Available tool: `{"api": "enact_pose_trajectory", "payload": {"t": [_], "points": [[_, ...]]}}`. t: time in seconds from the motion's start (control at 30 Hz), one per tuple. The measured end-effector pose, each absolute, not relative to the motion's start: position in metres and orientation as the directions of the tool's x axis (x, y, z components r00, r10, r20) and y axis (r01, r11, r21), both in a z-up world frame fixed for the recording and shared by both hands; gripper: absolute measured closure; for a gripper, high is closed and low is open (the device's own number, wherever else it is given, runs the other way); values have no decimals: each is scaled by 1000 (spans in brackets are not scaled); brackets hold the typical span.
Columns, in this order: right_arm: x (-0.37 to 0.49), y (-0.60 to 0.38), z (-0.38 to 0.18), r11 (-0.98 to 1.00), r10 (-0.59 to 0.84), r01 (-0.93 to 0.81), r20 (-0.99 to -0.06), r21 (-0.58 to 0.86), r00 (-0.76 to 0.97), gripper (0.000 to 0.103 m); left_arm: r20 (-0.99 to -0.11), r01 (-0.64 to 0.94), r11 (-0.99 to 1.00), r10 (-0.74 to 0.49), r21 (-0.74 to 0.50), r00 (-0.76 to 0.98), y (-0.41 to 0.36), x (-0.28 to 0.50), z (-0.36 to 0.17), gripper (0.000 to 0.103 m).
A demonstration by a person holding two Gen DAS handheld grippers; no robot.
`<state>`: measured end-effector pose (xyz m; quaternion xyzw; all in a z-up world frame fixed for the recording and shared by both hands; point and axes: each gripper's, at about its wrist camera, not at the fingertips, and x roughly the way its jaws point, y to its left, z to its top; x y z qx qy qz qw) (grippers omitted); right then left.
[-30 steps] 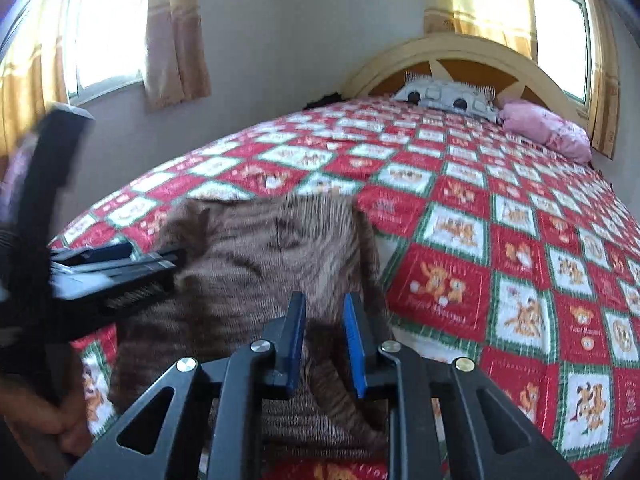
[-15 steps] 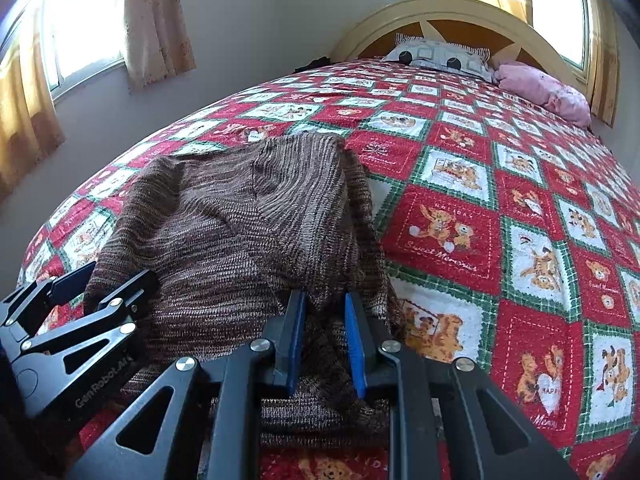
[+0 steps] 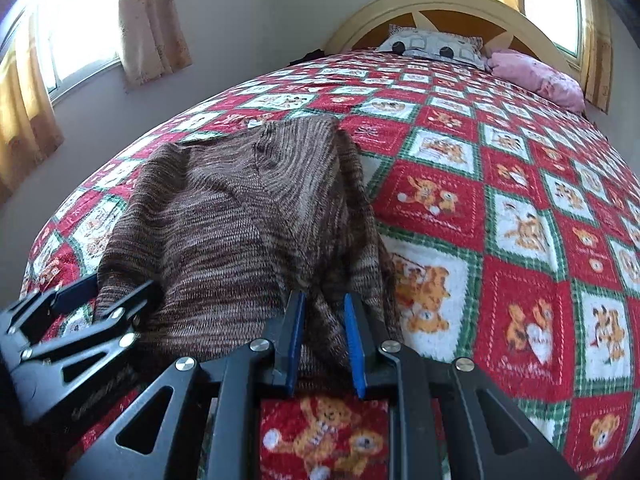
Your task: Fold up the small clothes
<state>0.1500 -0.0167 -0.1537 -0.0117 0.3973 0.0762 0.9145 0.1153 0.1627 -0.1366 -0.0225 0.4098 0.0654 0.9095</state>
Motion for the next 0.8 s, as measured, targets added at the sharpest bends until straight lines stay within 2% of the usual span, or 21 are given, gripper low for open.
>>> {"api": "enact_pose_trajectory", "payload": {"t": [0.27,0.4,0.57,0.73,0.8], "points": [[117,-31,-143,992,117,-112,-683,51,721,82,-745,-116,993,104,36,659,155,111,-138,38],[105,-31,-132,983,181,-138,-658,117,731,82,-745,-112,993,103,39,659,156,109,-137,38],[104,-11,-135,965,258,-216,-684,149,682,82,-754,-107,994,94,32,650,159,101,-135,38],[119,-12,-158,968,251,-180,-730,176,636,82,-754,-101,994,105,51,648,160,97,-136,36],[122,-19,-161,958,284,-174,-712,226,642,82,-755,-105,993,105,48,647,160,98,-138,36]]}}
